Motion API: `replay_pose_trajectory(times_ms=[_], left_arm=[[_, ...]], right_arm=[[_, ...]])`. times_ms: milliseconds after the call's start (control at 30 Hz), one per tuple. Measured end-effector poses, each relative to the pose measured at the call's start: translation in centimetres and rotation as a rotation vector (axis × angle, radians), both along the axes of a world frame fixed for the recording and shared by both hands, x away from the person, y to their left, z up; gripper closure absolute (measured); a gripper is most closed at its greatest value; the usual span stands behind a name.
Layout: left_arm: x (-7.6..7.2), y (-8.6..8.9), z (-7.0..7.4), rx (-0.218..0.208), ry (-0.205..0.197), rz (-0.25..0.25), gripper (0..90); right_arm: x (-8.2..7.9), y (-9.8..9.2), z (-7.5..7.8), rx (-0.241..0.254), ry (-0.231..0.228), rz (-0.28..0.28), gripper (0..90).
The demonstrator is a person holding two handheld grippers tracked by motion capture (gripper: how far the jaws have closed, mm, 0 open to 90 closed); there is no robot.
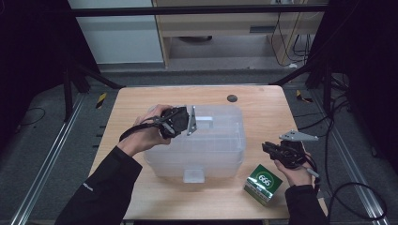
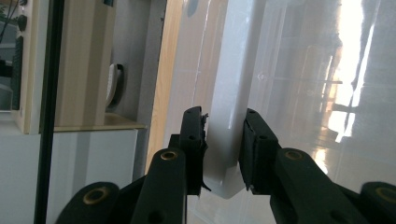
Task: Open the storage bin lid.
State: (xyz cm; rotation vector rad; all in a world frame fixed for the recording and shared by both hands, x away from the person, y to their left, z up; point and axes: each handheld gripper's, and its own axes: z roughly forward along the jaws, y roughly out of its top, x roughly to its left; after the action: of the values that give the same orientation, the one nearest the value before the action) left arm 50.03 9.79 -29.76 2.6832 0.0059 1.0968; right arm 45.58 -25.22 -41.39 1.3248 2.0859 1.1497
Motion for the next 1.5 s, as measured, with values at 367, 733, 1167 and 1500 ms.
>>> replay_pose_trajectory(times_ms=[367, 733, 1167, 1500], left_arm=[[0.9, 0.1, 0.7, -0.049, -0.039, 0.03, 71.0], [2.1, 0.1, 1.3, -0.071, -0.082, 0.065, 70.2], [3.6, 0.0, 1.7, -0.124, -0.096, 0.11, 69.1], [5.0, -0.1, 2.1, -0.165, -0.092, 0.151, 67.9]], right_arm=[[-0.4, 0.2, 0.5, 0.055, -0.005, 0.025, 90.0], [-0.7, 0.8, 0.9, 0.067, -0.007, 0.05, 90.0], [-0.8, 1.6, 1.1, 0.076, -0.015, 0.082, 90.0], [-0.9, 2.7, 1.7, 0.115, -0.043, 0.128, 90.0]])
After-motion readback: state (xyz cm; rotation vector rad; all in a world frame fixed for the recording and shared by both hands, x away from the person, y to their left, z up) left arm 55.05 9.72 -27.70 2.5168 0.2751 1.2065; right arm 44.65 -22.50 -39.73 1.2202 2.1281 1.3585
